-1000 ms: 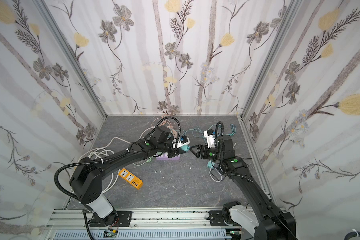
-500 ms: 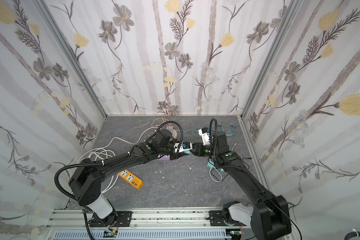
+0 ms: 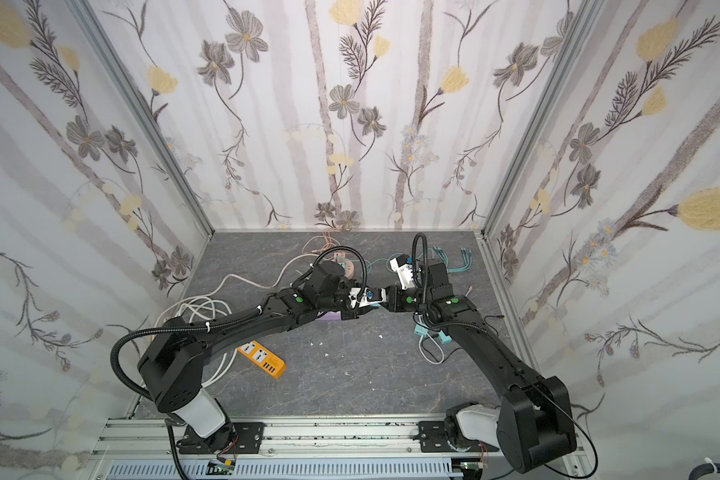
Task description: Insert the plug
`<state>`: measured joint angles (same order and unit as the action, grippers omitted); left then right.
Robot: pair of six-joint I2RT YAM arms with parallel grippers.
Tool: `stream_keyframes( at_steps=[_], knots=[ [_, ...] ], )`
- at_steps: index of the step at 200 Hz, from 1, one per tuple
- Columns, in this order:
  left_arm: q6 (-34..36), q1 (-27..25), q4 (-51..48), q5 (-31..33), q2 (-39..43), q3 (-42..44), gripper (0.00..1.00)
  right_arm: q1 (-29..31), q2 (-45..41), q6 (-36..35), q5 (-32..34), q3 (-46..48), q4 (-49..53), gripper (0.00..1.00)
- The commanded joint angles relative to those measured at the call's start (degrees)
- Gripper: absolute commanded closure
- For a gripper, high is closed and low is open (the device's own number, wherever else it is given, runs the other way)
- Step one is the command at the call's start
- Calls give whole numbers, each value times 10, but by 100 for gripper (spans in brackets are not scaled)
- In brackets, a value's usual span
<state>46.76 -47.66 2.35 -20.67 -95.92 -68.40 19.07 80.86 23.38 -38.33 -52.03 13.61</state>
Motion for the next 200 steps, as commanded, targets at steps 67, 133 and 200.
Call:
stream_keyframes(
  at_steps=[67, 133, 200],
  knots=[
    [-38, 4, 96, 12, 16, 39, 48, 8, -10, -55, 2, -33, 23, 100],
    [-166, 32, 216, 81, 94, 164, 0, 12, 43, -111, 37, -87, -1, 100],
    [-346, 76, 299, 302, 234, 314, 0, 66, 164, -390, 67, -197, 87, 100]
  ],
)
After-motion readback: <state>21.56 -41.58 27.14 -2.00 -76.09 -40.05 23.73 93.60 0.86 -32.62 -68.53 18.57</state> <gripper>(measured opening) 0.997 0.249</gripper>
